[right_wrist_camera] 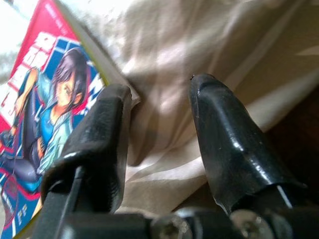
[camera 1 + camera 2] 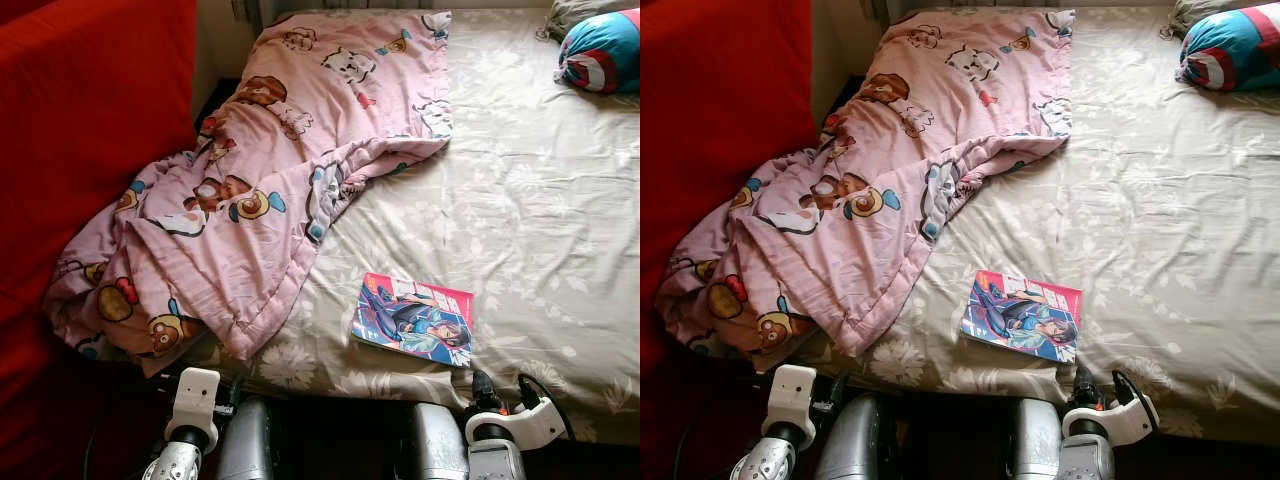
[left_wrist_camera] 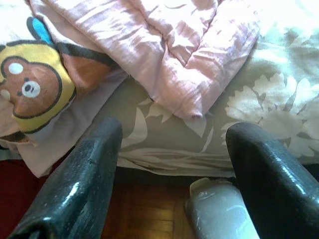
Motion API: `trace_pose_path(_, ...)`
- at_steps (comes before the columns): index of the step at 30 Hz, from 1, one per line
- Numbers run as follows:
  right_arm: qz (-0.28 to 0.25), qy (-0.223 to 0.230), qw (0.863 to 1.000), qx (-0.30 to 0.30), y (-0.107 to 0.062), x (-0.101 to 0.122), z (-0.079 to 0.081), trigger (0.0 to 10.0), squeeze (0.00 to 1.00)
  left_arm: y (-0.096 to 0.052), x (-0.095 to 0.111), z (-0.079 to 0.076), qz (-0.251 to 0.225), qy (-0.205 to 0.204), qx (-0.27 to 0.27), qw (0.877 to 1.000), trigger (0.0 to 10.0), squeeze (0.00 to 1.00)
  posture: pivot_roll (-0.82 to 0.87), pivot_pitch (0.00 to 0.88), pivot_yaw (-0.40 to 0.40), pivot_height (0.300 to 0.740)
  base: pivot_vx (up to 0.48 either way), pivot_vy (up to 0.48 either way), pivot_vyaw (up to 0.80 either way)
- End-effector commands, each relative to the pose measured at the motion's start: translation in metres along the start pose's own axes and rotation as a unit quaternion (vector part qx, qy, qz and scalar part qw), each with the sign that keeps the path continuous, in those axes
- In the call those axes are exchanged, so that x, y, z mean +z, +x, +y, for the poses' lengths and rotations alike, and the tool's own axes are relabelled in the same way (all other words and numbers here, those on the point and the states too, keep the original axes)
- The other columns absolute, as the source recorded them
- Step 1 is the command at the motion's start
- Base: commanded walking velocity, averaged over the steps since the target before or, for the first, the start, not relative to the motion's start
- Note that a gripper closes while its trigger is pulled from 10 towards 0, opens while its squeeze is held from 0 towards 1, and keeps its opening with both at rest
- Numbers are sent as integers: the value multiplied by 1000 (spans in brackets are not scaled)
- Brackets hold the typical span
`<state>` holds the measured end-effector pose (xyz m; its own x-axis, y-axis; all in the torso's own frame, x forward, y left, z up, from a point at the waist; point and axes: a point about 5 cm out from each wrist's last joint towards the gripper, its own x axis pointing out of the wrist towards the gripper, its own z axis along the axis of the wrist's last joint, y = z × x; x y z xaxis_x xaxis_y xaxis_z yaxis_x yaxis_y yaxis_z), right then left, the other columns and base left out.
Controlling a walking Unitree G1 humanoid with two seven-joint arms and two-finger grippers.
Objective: Clean up the room
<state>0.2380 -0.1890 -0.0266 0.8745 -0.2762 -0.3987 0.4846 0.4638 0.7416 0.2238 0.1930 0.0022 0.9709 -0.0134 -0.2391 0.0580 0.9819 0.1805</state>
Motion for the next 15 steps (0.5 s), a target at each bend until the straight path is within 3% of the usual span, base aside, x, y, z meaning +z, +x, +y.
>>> trace_pose_path(1, 24, -1, 999, 24, -6, -21, 10, 10000, 141, -5, -4, 5, 9, 9, 6, 1000, 10000, 0, 47, 178, 67, 583, 0, 0, 0)
trace_pose_path(3, 14, -9, 999, 43, -4, -17, 17, 10000, 149, -6, -5, 5, 10, 9, 6, 1000, 10000, 0, 46, 178, 67, 583, 0, 0, 0)
trace_pose_path(4, 11, -9, 999, 48, -3, -15, 19, 10000, 722, -6, -5, 5, 10, 9, 6, 1000, 10000, 0, 46, 178, 67, 583, 0, 0, 0)
trace_pose_path(5, 1, -9, 998, 57, -1, -10, 22, 10000, 1000, -6, -6, 5, 11, 9, 6, 1000, 10000, 0, 47, 178, 68, 583, 0, 0, 0)
trace_pose_path(15, -44, -34, 997, 60, 18, 27, 29, 10000, 1000, -9, -6, 6, 13, 11, 6, 1000, 10000, 0, 53, 188, 74, 583, 0, 0, 0)
